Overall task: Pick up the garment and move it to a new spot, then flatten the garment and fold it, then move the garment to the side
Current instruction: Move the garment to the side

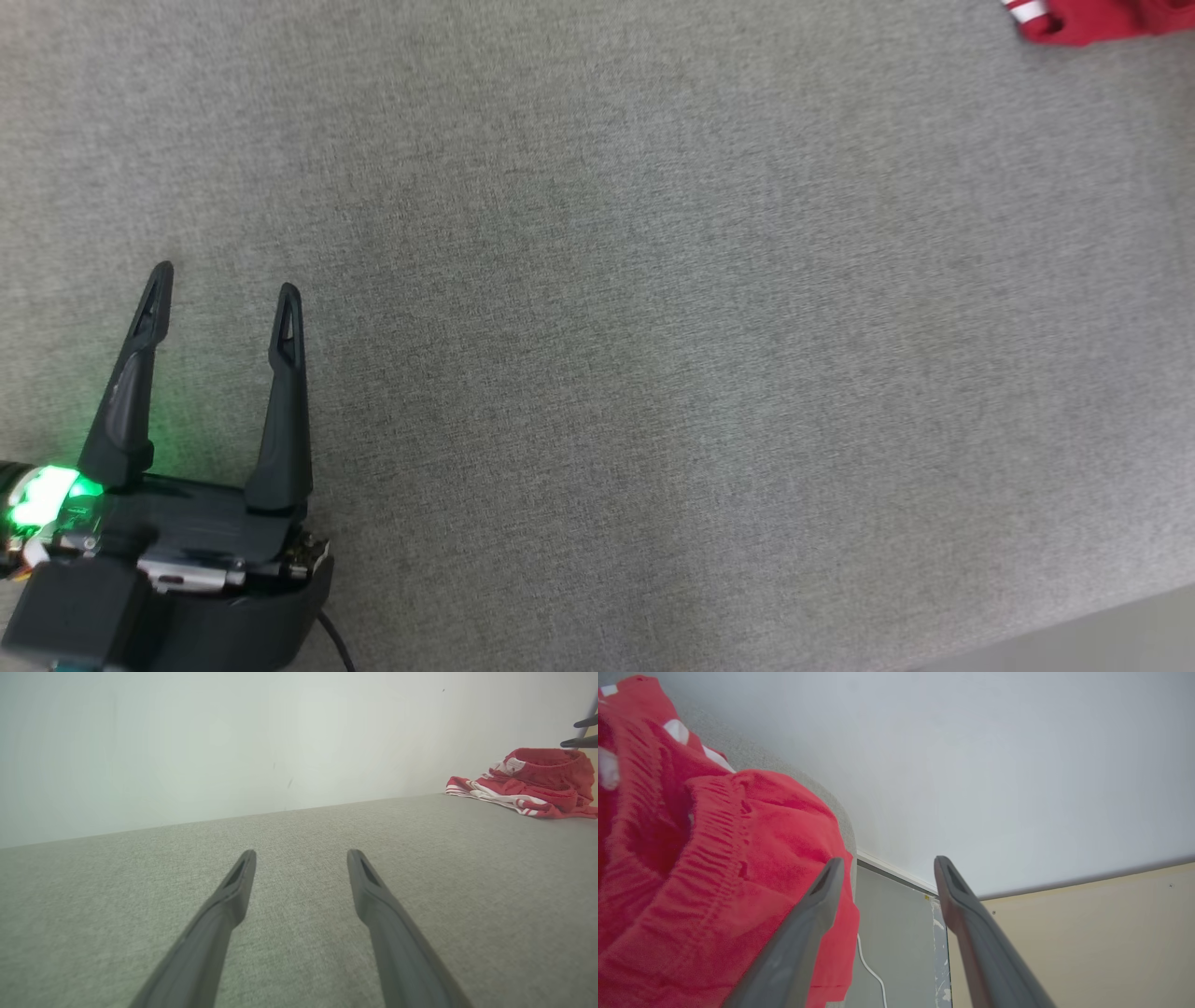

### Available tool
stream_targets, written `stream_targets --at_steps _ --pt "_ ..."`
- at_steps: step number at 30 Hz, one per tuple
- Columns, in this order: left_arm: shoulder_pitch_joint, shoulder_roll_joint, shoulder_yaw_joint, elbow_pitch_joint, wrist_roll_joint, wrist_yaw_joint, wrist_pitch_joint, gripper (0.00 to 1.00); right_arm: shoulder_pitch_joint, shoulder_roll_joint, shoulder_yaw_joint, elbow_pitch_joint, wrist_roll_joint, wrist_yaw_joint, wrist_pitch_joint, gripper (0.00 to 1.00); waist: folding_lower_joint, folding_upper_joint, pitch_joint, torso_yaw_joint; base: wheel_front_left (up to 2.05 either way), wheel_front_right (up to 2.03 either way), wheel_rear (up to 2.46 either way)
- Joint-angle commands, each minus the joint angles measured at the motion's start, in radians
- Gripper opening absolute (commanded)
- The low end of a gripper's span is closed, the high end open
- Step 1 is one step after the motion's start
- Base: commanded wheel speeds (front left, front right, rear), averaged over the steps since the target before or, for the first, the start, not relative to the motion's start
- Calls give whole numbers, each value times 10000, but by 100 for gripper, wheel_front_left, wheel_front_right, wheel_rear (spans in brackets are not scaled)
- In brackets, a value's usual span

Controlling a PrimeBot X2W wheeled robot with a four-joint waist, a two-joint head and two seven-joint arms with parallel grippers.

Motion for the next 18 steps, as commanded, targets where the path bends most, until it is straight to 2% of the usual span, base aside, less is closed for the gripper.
stream_targets --at_steps 1,13,18 --pt "-90 -57 58 201 -31 29 -11 100 69 113 -138 46 -90 -30 -91 100 0 0 -292 7 0 0 0" --pt "779 -709 402 1114 -292 90 -20 100 937 1121 -1570 -318 490 -30 -1853 100 0 0 -2477 316 0 0 0" --pt "1399 -938 619 1619 -412 176 -19 100 2145 1648 -2366 -784 786 -30 -2362 100 0 0 -3654 537 0 0 0"
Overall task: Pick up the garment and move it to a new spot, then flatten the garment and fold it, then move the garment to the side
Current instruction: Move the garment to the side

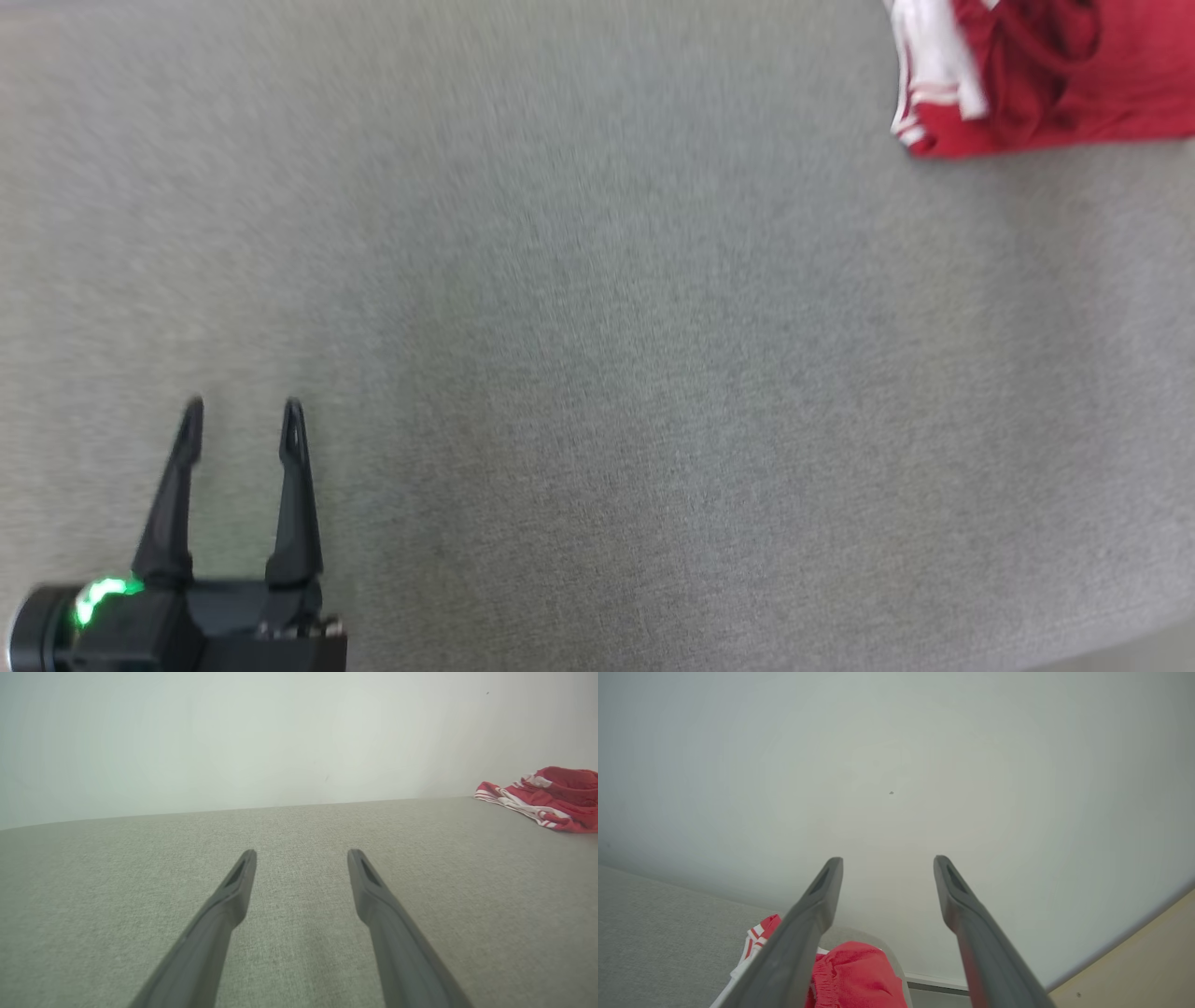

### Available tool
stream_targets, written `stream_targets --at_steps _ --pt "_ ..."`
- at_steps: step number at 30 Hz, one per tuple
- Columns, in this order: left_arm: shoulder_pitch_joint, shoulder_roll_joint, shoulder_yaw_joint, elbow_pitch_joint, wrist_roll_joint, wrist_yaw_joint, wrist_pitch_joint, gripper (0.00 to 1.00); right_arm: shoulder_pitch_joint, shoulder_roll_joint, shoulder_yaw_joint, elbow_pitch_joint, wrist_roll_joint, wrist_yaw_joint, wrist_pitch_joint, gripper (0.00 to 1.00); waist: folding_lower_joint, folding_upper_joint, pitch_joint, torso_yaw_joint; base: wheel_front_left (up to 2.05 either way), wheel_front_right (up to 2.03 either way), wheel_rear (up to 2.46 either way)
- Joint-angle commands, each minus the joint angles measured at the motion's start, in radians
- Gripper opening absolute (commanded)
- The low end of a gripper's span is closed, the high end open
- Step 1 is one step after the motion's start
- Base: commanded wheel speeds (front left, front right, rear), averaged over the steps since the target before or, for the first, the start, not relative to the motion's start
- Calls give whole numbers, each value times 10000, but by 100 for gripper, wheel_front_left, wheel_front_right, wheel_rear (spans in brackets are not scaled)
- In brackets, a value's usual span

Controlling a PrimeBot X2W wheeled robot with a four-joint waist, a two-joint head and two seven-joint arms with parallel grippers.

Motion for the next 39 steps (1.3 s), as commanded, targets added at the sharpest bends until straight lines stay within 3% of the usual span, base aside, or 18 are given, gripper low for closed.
stream_targets --at_steps 1,10,23,30,39 --pt "181 -38 49 59 -86 18 -28 100 265 36 -87 -100 37 -30 -51 100 1 1 -1261 342 0 0 0" --pt "1147 -182 434 688 -167 222 -28 100 4013 1158 -2654 -2888 -169 -30 -83 100 1 1 -2733 777 0 0 0" --pt "1631 -197 168 1559 -466 377 -28 100 9979 3655 -6017 -6965 -1293 -30 -74 100 1 1 -3579 1602 0 0 0" --pt "1753 -200 -156 1888 -582 620 -28 100 12322 4873 -5922 -7885 -1423 -30 -72 100 1 1 -3853 1861 0 0 0" --pt "1933 -199 -75 2292 -348 870 -28 100 13406 5612 -5358 -8028 -1731 -30 -74 100 1 1 -4168 1959 0 0 0"
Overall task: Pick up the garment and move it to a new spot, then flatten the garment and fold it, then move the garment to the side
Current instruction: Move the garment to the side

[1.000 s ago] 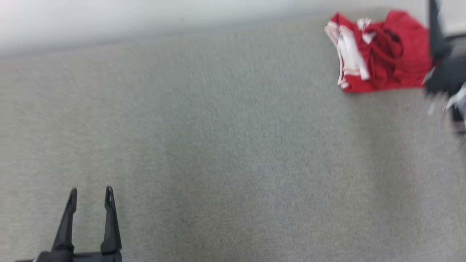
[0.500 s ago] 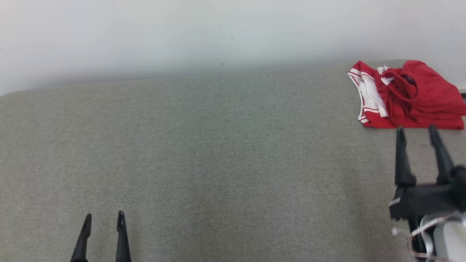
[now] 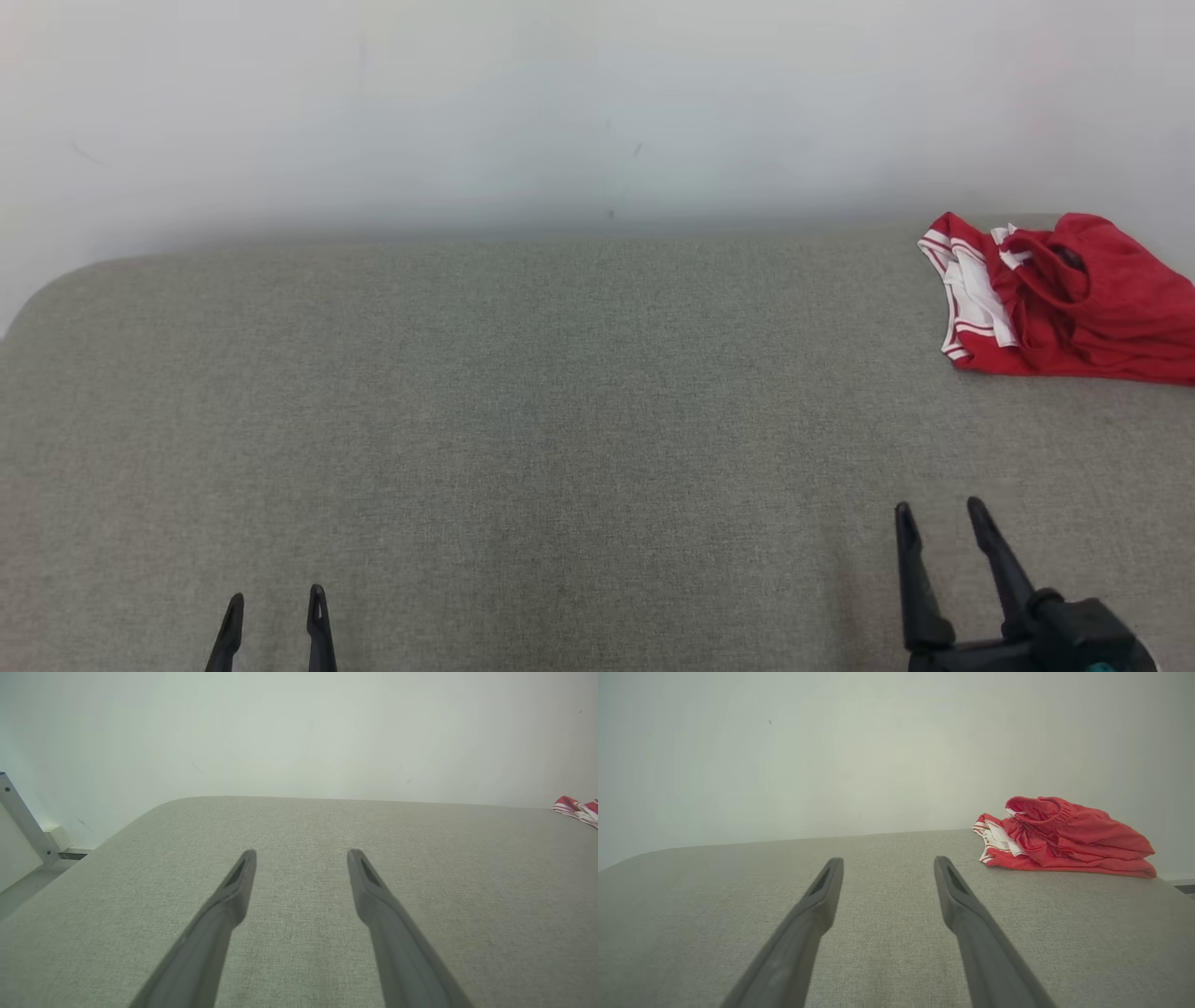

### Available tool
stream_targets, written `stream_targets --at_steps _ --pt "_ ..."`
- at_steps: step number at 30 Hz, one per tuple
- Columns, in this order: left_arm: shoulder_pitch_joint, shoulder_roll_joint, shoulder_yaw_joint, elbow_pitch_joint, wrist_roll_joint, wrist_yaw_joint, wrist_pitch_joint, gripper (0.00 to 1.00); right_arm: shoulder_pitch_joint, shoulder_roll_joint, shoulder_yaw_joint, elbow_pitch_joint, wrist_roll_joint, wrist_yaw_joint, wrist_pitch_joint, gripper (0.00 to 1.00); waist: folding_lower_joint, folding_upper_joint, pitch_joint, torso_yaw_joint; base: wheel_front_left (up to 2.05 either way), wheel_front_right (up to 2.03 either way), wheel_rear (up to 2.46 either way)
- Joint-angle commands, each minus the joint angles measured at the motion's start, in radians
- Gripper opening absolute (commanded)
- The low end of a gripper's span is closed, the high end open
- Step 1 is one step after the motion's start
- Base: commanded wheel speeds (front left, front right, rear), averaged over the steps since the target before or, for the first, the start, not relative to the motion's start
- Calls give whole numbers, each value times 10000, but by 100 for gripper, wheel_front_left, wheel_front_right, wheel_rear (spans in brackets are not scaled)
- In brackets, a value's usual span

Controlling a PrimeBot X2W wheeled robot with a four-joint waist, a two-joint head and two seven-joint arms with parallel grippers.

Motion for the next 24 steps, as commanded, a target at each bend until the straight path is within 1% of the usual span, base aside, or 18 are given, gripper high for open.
stream_targets --at_steps 1,9,19,24 --pt "81 -15 18 46 87 -1 -28 100 131 69 75 23 -94 -30 -7 100 1 0 -68 56 0 0 0" --pt "84 -14 54 361 178 -55 -28 100 357 323 192 123 -335 -30 -7 100 1 0 -213 155 0 0 0" --pt "145 -14 162 532 95 -229 -28 100 443 367 406 232 -327 -30 -7 100 1 0 -292 163 0 0 0" --pt "140 -14 193 551 100 -246 -28 100 434 378 483 276 -307 -30 -7 100 1 0 -288 148 0 0 0"
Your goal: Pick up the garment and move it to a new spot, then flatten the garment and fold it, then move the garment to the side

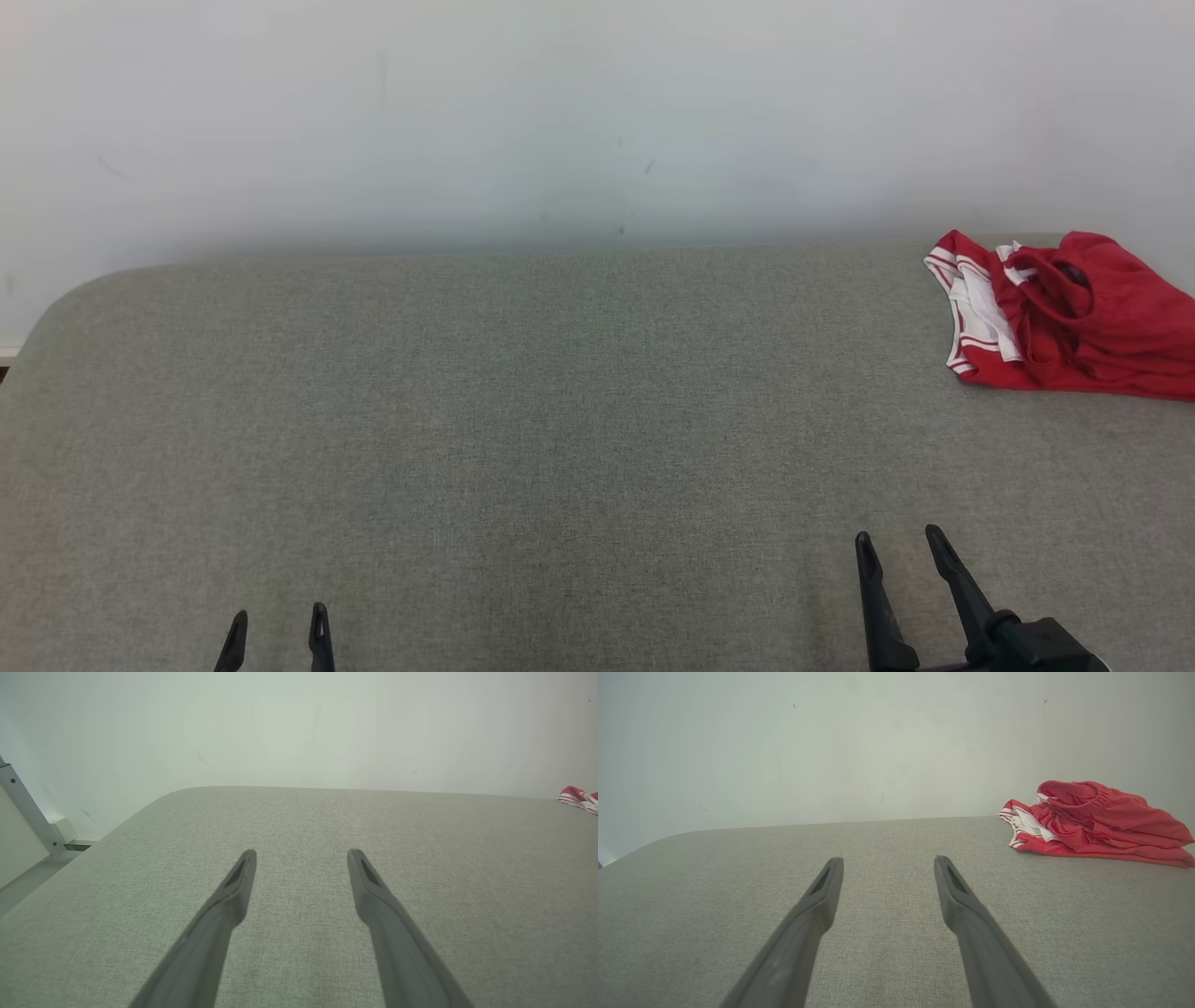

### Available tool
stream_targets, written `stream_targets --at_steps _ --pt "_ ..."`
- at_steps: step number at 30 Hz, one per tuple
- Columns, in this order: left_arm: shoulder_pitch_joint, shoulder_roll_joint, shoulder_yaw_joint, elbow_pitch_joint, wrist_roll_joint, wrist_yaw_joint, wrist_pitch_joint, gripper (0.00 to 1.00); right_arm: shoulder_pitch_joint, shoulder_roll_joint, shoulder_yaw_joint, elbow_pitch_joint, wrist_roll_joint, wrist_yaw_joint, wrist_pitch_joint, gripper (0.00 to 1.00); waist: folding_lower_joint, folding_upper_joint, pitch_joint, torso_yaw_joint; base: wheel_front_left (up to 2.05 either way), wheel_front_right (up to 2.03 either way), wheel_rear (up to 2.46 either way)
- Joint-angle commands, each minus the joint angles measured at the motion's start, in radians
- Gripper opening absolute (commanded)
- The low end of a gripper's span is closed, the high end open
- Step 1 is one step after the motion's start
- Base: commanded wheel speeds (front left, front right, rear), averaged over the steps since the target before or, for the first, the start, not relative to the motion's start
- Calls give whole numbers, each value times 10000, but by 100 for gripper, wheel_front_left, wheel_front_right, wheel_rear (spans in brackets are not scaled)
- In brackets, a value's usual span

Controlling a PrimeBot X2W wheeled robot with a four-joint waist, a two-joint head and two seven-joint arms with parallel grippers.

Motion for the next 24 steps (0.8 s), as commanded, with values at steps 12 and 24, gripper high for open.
stream_targets --at_steps 12,24 --pt "-22 -27 12 466 34 81 58 0 36 8 79 367 53 0 8 0 0 0 53 17 0 0 0" --pt "-404 -31 140 632 -2069 -39 627 0 -201 -89 23 475 2268 -2 430 0 0 0 61 -9 0 0 0"
